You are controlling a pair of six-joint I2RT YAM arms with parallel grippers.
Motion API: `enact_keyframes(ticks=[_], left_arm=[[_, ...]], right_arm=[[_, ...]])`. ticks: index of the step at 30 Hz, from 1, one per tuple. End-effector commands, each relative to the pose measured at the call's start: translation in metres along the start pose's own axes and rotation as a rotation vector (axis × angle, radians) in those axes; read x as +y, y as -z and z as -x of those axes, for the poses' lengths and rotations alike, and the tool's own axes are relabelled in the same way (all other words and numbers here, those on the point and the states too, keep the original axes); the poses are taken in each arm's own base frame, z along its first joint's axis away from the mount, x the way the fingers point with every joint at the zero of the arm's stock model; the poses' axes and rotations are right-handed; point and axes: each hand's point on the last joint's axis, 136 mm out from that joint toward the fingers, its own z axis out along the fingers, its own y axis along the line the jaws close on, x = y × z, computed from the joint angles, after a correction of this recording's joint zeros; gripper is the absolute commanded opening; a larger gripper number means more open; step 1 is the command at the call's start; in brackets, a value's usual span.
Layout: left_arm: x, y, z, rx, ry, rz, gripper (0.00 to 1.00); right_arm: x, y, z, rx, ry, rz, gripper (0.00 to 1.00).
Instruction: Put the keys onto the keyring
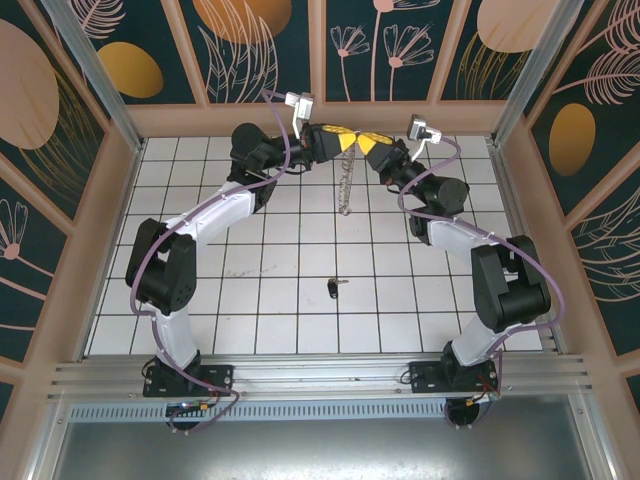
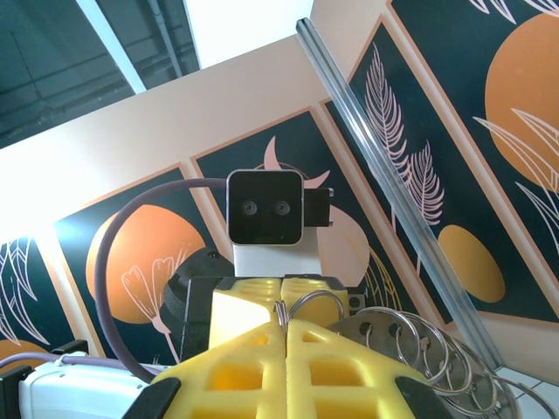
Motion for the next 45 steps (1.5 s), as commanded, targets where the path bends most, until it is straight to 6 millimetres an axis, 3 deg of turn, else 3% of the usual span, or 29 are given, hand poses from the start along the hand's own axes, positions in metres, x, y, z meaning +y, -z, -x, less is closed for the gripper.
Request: enact_keyframes(ticks=[1,4,5,6,8,12,18,26,34,38,45], left_arm=[[-0.016,-0.008,-0.002,0.014,-0.046,-0.063,0.00],[-0.015,-0.009,-0.002,0.019,-0.052,-0.059,0.00],[-0.016,-0.009,-0.003,0.027,-0.057,-0.056,0.00],[-0.016,-0.009,-0.003,0.039,-0.072,-0.051,0.00],[-0.014,-0.010,-0.006,0.072,-0.104,-0.023,0.00],[-0.008,-0.008,-0.012,0.172,-0.195,0.049,0.00],[-0.002,-0.003,-0.020,0.297,-0.284,0.072,0.00],[-0.008,0.005,-0.024,0.357,-0.311,-0.005,0.00],[-0.015,0.010,-0.023,0.368,-0.317,-0.044,0.00],[-0.017,0.011,-0.024,0.369,-0.311,-0.052,0.00],[-0.019,0.011,-0.024,0.368,-0.308,-0.057,0.00]], right_arm=[[0.021,-0.008,0.011,-0.035,0.057,0.083,0.00],[0.020,-0.009,0.011,-0.023,0.055,0.077,0.00],[0.017,-0.008,0.012,-0.016,0.052,0.061,0.07],[0.016,-0.006,0.013,-0.011,0.051,0.044,0.21],[0.009,0.005,0.021,-0.008,0.056,-0.013,0.40],[-0.005,0.025,0.029,0.057,0.080,-0.156,0.50],[-0.013,0.041,0.018,0.220,0.140,-0.289,0.51],[-0.014,0.057,0.002,0.306,0.144,-0.286,0.47],[-0.002,0.058,-0.007,0.316,0.123,-0.205,0.33],[0.008,0.055,-0.009,0.306,0.103,-0.159,0.38],[0.020,0.045,-0.019,0.322,0.088,-0.102,0.36]])
